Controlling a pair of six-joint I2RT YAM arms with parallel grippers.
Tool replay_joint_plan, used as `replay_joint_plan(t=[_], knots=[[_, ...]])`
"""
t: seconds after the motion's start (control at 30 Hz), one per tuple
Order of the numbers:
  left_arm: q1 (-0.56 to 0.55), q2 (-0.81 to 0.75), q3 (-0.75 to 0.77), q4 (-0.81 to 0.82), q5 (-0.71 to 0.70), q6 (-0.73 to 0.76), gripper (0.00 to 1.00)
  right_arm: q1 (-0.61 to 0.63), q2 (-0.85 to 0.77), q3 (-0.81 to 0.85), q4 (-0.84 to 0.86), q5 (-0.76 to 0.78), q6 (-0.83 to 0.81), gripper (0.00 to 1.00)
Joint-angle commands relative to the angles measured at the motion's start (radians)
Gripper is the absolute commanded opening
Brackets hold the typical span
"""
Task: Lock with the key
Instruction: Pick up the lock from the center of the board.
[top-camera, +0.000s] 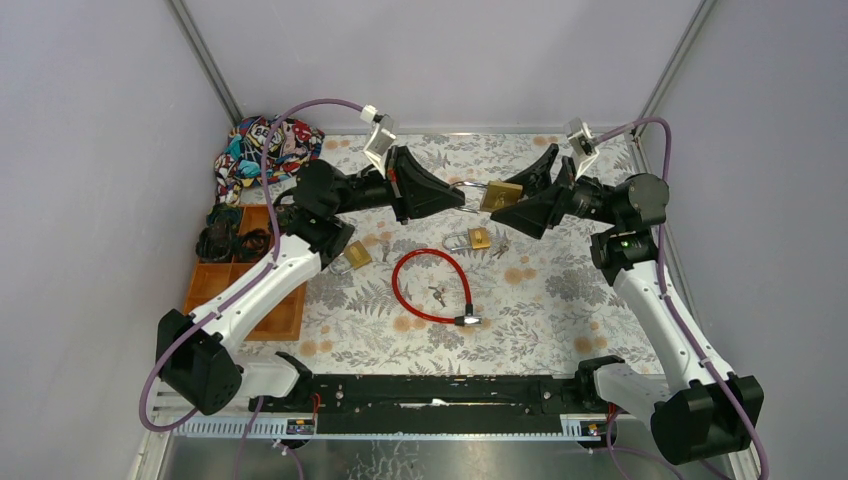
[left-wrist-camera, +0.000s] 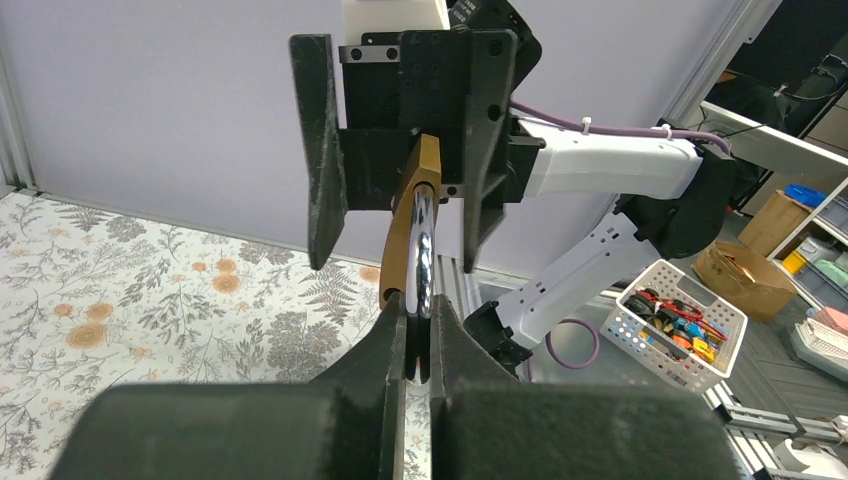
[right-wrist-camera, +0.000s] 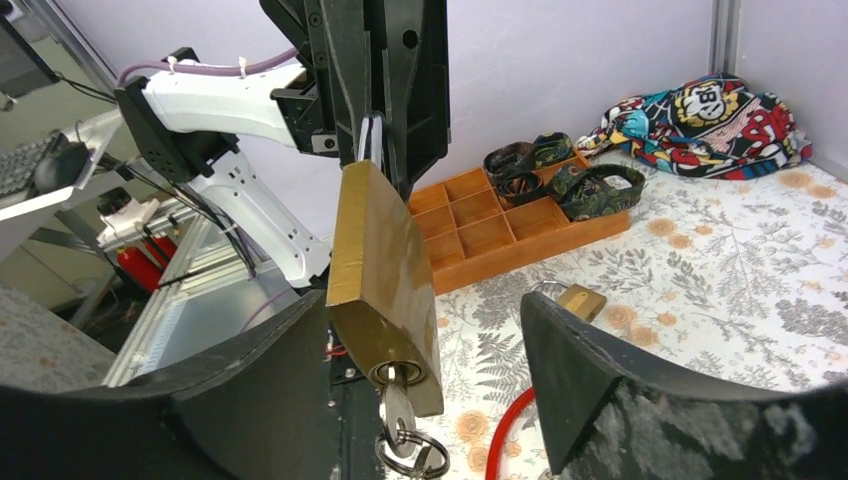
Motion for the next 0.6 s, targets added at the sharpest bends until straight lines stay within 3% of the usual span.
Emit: replay_joint_plan(t=[0.0, 0.07, 0.23, 0.43, 0.5, 0.57], knots=[[-0.012, -0.041, 0.013, 0.170, -0.049, -0.021, 0.00, -0.003, -0.024, 0.045, 0.062, 0.016, 0.006, 0.67], [-0.014, -0.040, 0.012, 0.170, -0.047, -0.021, 0.00, -0.003, -0.028, 0.045, 0.068, 0.027, 0.012, 0.52], [-0.018, -0.043, 0.006, 0.167, -0.046, -0.015, 0.00, -0.003, -0.035, 0.057, 0.066, 0.052, 0.022, 0.59], [-0.023, -0.039, 0.010, 0.173, -0.044, -0.015, 0.00, -0.003, -0.031, 0.062, 0.084, 0.058, 0.051, 0.48], [-0.026, -0.038, 0.012, 0.170, -0.043, -0.015, 0.00, -0.003, -0.031, 0.062, 0.101, 0.062, 0.064, 0.29], [-0.031, -0.039, 0.009, 0.169, -0.045, -0.011, 0.00, -0.003, -0.030, 0.064, 0.102, 0.069, 0.072, 0.03]])
